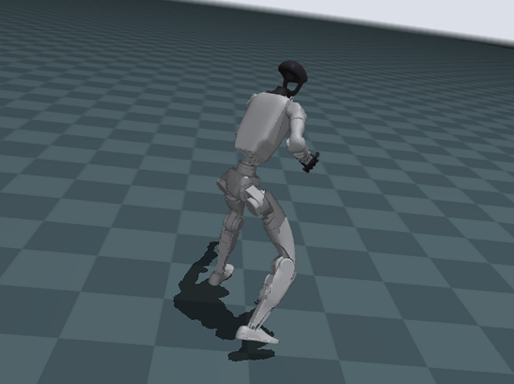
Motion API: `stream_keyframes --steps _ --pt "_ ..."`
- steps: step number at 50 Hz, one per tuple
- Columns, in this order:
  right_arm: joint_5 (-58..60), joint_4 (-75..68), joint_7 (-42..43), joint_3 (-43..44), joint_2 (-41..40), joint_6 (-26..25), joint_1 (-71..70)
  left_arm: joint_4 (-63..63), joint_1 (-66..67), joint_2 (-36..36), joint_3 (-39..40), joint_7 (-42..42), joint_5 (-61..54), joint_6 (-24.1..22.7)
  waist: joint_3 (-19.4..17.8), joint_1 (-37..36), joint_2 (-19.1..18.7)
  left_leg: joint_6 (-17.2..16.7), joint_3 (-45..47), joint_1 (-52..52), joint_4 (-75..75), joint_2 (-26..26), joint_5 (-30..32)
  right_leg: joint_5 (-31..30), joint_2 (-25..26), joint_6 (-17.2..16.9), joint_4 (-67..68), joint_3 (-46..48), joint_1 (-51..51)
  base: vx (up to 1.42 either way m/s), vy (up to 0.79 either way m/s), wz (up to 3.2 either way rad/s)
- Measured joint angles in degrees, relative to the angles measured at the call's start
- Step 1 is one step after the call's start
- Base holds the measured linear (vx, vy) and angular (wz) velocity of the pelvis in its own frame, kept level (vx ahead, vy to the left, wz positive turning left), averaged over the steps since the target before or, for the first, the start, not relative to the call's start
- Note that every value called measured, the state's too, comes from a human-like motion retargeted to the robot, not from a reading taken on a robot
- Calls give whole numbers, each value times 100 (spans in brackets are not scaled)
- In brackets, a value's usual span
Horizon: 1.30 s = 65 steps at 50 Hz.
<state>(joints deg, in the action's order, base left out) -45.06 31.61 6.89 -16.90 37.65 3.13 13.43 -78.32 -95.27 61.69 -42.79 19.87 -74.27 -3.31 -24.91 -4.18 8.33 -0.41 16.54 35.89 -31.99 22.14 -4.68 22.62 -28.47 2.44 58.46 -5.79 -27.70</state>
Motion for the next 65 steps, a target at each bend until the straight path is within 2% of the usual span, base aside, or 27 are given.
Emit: stream_keyframes --steps 5,7,10,11,13,17,23,25,31,35,40,43,46,50,53,55,58,60,61,62,65 --pt "133 81 -576 123 366 27 335 -332 82 57 200 -262 505 141 255 181 -67 -168 272 -663 1443 -243 193 -23 1238 -901 -1741 840 406 22 34 0" --pt "125 7 -664 231 459 24 405 -466 36 178 288 -243 568 171 309 207 36 -111 484 -963 1784 -368 189 -131 1481 -1115 -2567 1274 650 21 24 -41" --pt "85 -175 -605 420 476 -23 416 -546 -122 382 385 -175 568 272 360 120 149 -29 835 -1308 2132 -448 166 -54 1440 -885 -3248 2338 1006 15 19 -67" --pt "81 -243 -561 468 445 -34 413 -537 -172 434 380 -172 554 290 369 115 161 -23 893 -1369 2189 -474 162 -59 1411 -812 -3377 2439 1104 11 17 -45" --pt "96 -383 -474 531 368 -40 387 -508 -259 525 336 -172 526 287 370 140 182 -12 960 -1462 2262 -555 143 -192 1359 -766 -3621 2318 1246 10 14 -12" --pt "186 -578 -324 482 222 15 311 -484 -350 636 230 -69 566 175 419 241 234 3 1022 -1553 2294 -733 29 -502 1240 -1124 -3928 1747 1344 9 10 3" --pt "463 -702 -272 349 154 81 192 -503 -269 689 130 192 1237 165 609 254 206 -26 1162 -1617 2415 -810 -18 -670 1170 -1531 -4333 2003 1484 2 1 -4" --pt "571 -724 -286 308 160 129 168 -504 -195 720 7 231 1673 182 672 260 176 -16 1192 -1649 2486 -819 3 -726 1200 -1552 -4493 1969 1535 0 0 0" --pt "330 -893 -244 41 54 163 -83 -349 238 821 -210 184 2649 262 868 330 41 -35 1238 -1814 2726 -822 12 -699 1293 -1311 -4693 1953 1658 0 0 0" --pt "511 -1147 84 -222 -250 282 -678 284 1192 747 153 471 3487 69 1056 294 -38 -127 1317 -1941 2803 -814 -75 -676 1331 -1245 -4765 1892 1726 5 -3 -11" --pt "1585 -1672 778 -555 -881 686 -1915 1964 3611 -171 1751 1739 4585 -742 1276 30 3 -198 1457 -1921 2234 -779 -300 -707 1208 -1233 -4941 1642 1823 8 -1 -37" --pt "2358 -2054 952 -810 -1223 844 -2784 3190 4903 -1123 2536 1960 5379 -1122 1263 -192 267 -160 1062 -1588 1223 -779 -364 -722 960 -1217 -5017 1358 1848 8 5 -66" --pt "3020 -2478 1144 -1084 -1450 910 -3693 4535 5870 -2324 2885 1923 5722 -1417 1036 -405 565 -183 337 -1208 442 -823 -711 -652 752 -1240 -4975 1092 1838 5 12 -73" --pt "3943 -2949 1561 -1561 -1444 947 -4894 5954 6719 -4246 2450 1503 5217 -1975 428 -404 779 -135 -41 -900 80 -476 -1184 -370 667 -1276 -4446 996 1824 1 19 -18" --pt "4815 -2987 1887 -1748 -1142 901 -5624 6349 6940 -5594 1889 1470 4607 -2368 -253 -158 792 -119 -314 -538 -247 -50 -1363 115 677 -1212 -3344 1095 1763 4 28 59" --pt "5180 -2834 2095 -1703 -896 852 -5747 6535 7113 -6400 1723 1516 3929 -2584 -418 105 793 -120 -662 25 -642 113 -1398 488 629 -1178 -2589 1202 1537 12 37 86" --pt "4633 -2246 2184 -1234 -357 847 -5095 6953 7434 -7223 1502 881 1711 -2717 -421 375 690 -86 -1043 871 -1587 93 -1496 774 409 -1189 -2173 1391 1382 28 53 67" --pt "3854 -1674 2118 -662 157 938 -4094 7135 7727 -7295 1049 178 188 -2692 -334 386 462 -52 -964 1177 -2228 77 -1733 582 258 -1271 -2565 1483 1600 48 75 25" --pt "3478 -1378 2036 -266 406 996 -3396 7256 7915 -7084 709 -91 -171 -2628 -230 324 281 -60 -814 1181 -2425 60 -1874 250 177 -1291 -3016 1522 1833 60 91 -6" --pt "3115 -1090 1933 136 635 1030 -2682 7420 8116 -6812 391 -321 -436 -2526 -79 263 87 -68 -651 1165 -2565 24 -2009 -147 85 -1273 -3470 1577 2046 67 102 -27" --pt "2193 -296 1344 1330 1156 882 -581 8314 8802 -5413 -171 -817 -637 -1846 727 169 -625 11 -39 845 -2342 -402 -2358 -1812 -269 -1059 -4616 1874 2477 71 121 -18"
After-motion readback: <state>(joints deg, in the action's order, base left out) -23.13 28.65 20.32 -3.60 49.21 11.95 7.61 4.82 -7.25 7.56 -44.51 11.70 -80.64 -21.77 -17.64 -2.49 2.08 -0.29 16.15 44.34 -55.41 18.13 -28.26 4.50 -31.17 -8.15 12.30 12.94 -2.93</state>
